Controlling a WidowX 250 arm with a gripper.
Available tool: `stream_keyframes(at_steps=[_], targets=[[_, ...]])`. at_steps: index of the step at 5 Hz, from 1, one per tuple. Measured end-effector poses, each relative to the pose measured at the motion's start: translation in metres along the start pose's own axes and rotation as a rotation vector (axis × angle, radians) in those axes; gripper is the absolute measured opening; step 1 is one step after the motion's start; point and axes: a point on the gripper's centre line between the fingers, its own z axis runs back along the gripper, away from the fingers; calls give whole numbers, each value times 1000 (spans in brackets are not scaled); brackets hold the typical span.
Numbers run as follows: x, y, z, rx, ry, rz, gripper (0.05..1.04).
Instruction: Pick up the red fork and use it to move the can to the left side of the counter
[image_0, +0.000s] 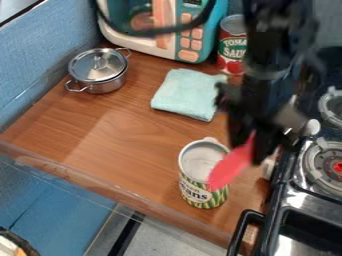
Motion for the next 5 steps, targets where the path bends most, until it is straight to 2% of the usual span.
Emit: stream_keyframes(at_steps=[1,3,4,5], targets=[[-20,-7,-11,-28,58,40,342],[-33,-14,-20,-82,101,79,342],[-36,6,-24,-57,122,116,342],[-42,37,-25,-54,139,152,342]])
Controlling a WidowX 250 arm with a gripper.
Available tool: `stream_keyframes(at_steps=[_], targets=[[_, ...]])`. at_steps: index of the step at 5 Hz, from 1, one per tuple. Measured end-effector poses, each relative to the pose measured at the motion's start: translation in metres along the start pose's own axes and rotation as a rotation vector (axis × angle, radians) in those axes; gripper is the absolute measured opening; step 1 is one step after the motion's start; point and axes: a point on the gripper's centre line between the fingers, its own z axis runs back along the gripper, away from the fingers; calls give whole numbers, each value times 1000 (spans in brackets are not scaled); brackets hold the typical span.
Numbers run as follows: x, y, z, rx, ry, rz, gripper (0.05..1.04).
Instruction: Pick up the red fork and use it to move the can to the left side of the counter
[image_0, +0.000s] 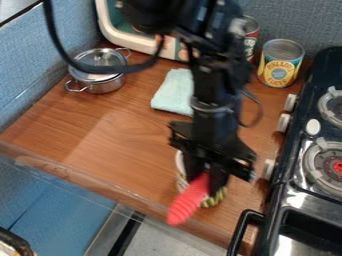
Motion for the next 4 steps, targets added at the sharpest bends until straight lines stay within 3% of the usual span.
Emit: stream_keyframes(at_steps=[2,4], targets=[[-12,63,2,-36,21,29,342],[-15,82,2,-32,52,-15,341]])
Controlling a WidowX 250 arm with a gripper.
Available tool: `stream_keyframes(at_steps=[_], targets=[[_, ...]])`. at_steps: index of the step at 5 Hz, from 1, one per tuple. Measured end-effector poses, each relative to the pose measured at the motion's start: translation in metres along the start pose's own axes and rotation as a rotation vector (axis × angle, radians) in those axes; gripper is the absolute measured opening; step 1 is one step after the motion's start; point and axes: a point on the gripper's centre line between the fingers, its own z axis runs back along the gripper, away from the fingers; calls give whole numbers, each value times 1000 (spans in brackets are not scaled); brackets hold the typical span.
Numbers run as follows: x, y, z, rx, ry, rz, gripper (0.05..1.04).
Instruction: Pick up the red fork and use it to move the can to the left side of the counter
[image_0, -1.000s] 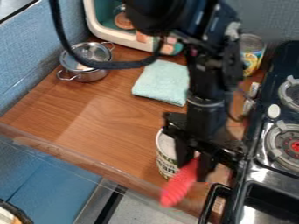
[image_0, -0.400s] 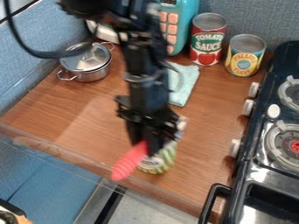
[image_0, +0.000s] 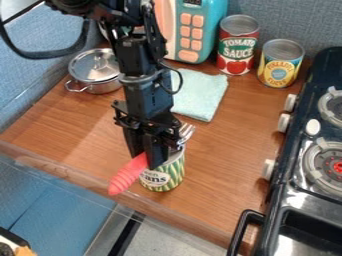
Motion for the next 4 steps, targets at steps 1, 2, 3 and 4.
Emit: stream_keyframes(at_steps=[1,2,3,4], targets=[[3,13,1,49,16,-42,341],[2,31,2,91,31,-48,340],[2,37,-1,87,38,-50,340],[1,18,3,73,9,-59,340]])
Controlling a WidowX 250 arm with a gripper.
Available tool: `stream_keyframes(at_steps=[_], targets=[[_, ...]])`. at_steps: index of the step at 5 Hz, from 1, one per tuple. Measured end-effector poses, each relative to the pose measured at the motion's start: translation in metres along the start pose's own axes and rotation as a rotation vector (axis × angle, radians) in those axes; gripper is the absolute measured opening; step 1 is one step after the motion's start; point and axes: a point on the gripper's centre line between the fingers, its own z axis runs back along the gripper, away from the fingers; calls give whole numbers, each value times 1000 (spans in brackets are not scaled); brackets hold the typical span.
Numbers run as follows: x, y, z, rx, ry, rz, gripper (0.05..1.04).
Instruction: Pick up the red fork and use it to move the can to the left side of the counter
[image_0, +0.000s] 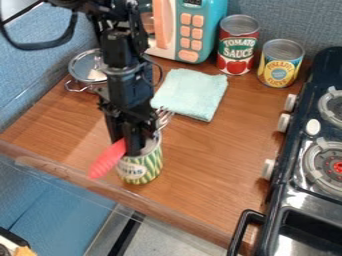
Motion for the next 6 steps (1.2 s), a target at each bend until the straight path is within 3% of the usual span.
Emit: stream_keyframes(at_steps=[1,3,5,6], targets=[[8,-38,25,30,-72,-59,340],[10,-77,42,37,-133,-87,340],[0,-85,-9,-37,3,-75,340],[-3,-72,-26,-55,55,-32,340]])
